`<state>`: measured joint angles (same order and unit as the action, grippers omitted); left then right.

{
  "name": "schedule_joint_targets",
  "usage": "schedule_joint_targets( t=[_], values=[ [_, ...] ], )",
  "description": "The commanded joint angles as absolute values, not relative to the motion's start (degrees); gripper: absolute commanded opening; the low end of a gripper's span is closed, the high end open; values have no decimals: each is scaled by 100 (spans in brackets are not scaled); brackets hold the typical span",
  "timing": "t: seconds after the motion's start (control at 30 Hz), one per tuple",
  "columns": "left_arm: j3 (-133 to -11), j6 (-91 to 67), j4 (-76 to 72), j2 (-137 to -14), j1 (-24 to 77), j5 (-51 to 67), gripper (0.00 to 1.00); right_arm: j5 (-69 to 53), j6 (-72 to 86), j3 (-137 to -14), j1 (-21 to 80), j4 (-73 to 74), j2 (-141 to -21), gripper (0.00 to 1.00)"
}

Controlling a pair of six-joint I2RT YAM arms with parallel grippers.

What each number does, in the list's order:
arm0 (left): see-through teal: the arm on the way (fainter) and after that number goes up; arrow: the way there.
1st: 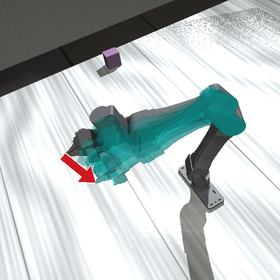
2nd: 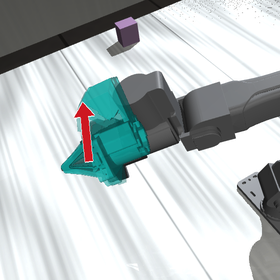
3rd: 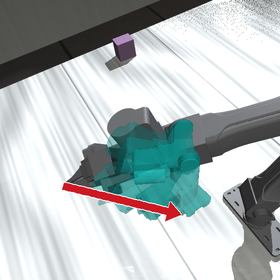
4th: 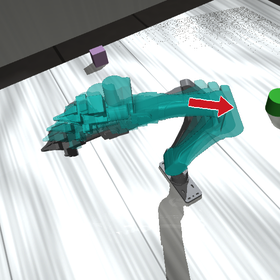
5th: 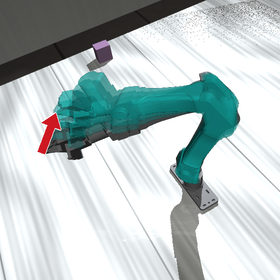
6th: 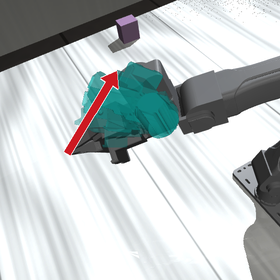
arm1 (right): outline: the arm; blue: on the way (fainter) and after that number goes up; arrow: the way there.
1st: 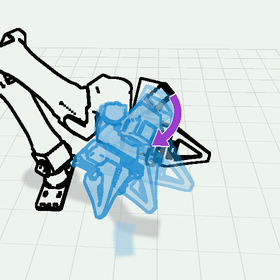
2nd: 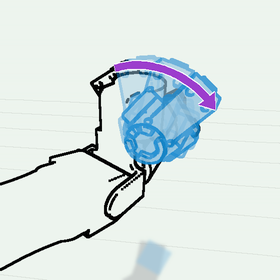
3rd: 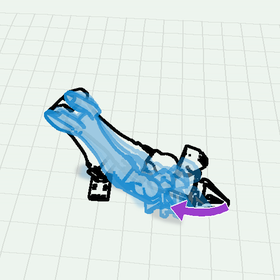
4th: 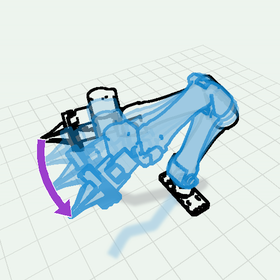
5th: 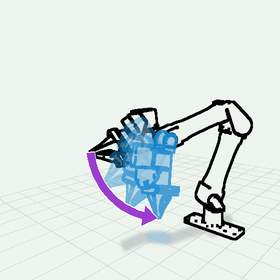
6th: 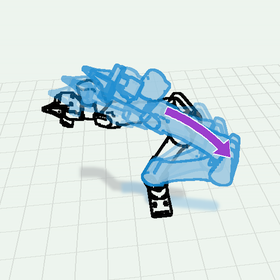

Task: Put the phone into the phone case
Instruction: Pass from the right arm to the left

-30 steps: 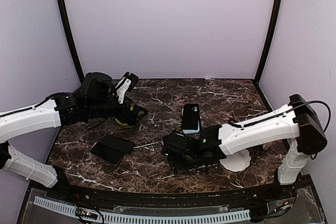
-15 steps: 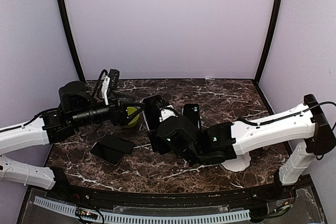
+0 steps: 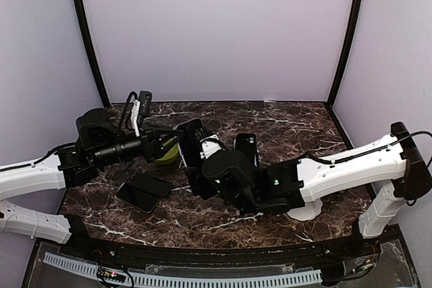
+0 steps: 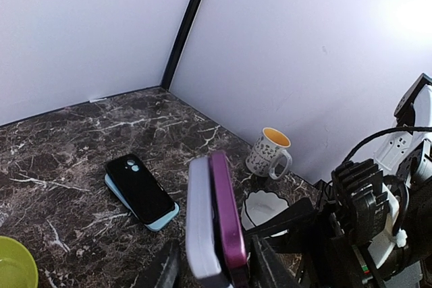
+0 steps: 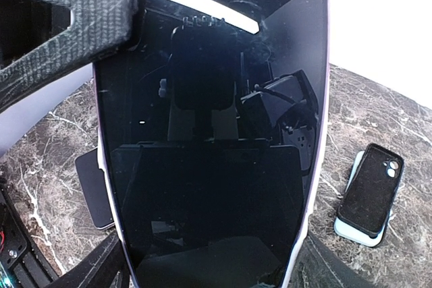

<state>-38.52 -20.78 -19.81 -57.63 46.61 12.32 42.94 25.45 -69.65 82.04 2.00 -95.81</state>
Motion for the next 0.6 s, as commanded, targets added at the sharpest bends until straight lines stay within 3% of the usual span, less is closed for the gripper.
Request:
schedule_joint_targets(
  t=[0.0, 0.13, 0.23, 0.43, 0.5, 0.57],
  values=[
    [-3812, -2164, -2223, -5867, 4636, 1444, 32, 4536, 2401, -7229, 8262, -342, -9466, 26],
    [-3846, -2241, -2255, -5964, 4641, 1675, 20, 4611, 2336, -7242, 8262, -368, -9428, 26],
    [-3857, -2249, -2244, -5983, 4641, 1733, 1, 4632, 2293, -7236, 8260, -375, -9405, 25],
    [-3850, -2217, -2292, -6001, 4641, 1906, 0, 4670, 2242, -7186, 8262, -385, -9341, 29],
    [-3857, -2178, -2286, -6029, 4641, 1954, 0, 4627, 2202, -7129, 8254, -411, -9316, 43],
    [-3858, -2110, -2278, -6058, 4641, 2000, 0, 4545, 2189, -7063, 8238, -367, -9284, 68]
  ],
)
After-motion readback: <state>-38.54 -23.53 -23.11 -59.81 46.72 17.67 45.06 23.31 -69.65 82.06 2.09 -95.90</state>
